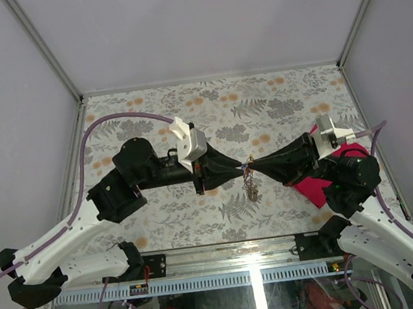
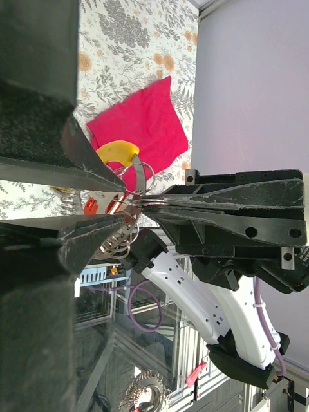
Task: Put the keys on the keyring
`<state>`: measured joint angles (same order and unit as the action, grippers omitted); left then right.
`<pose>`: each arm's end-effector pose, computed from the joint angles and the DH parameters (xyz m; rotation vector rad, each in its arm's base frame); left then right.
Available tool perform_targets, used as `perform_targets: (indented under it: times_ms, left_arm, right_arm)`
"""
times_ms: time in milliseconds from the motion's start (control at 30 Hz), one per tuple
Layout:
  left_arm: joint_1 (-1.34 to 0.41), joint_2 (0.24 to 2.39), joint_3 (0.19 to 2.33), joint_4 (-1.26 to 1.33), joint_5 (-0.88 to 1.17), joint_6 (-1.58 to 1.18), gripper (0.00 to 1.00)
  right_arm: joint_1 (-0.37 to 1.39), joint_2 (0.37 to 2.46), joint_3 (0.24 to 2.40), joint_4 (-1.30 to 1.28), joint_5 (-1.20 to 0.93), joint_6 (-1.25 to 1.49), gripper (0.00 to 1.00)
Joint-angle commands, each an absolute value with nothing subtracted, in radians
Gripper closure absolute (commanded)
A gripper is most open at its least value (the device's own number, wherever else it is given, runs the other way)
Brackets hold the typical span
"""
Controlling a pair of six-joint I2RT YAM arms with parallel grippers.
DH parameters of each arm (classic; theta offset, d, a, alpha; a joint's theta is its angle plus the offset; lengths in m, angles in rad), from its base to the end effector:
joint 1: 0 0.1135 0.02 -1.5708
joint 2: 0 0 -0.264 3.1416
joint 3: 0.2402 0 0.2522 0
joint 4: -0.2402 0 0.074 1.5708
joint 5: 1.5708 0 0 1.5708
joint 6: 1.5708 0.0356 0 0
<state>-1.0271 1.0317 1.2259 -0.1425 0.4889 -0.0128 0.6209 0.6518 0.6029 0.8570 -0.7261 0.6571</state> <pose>0.0987 -0.1957 0.4516 1.1420 1.1918 -1.1809 0.0897 0.0932 0.3943 -0.7440 0.8144 1.4352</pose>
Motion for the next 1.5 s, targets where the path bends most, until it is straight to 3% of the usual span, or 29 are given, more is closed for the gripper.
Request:
perform_targets:
  times_ms: [0, 700, 867, 1100, 1300, 1467]
  left_arm:
    - [-1.032, 1.047, 1.230, -0.043, 0.507, -0.034, 0.78]
    - [-1.034, 1.084, 1.255, -0.039, 0.522, -0.027, 0.85]
    - [-1.033, 1.087, 1.260, -0.040, 0.522, -0.026, 0.99]
    - [-1.034, 1.099, 1.297, -0.122, 0.515, -0.012, 1.00]
    - [-1.033, 1.128, 1.371, -0.335, 0.468, 0.031, 1.00]
    - [-1.034, 1.193, 1.493, -0.596, 0.424, 0.111, 1.00]
  right_arm:
    - [0.623, 0.655, 0.652, 0.939, -0.726, 0.656, 1.00]
    - [0.623, 0.661, 0.639, 0.940, -0.740, 0.656, 1.00]
    - [0.623, 0.661, 0.637, 0.943, -0.741, 0.658, 1.00]
    - [0.623, 0.644, 0.651, 0.882, -0.756, 0.617, 0.99]
    - [0.623, 0.578, 0.717, 0.575, -0.752, 0.424, 0.76]
    - [0.623, 0.541, 0.785, 0.253, -0.727, 0.237, 0.67]
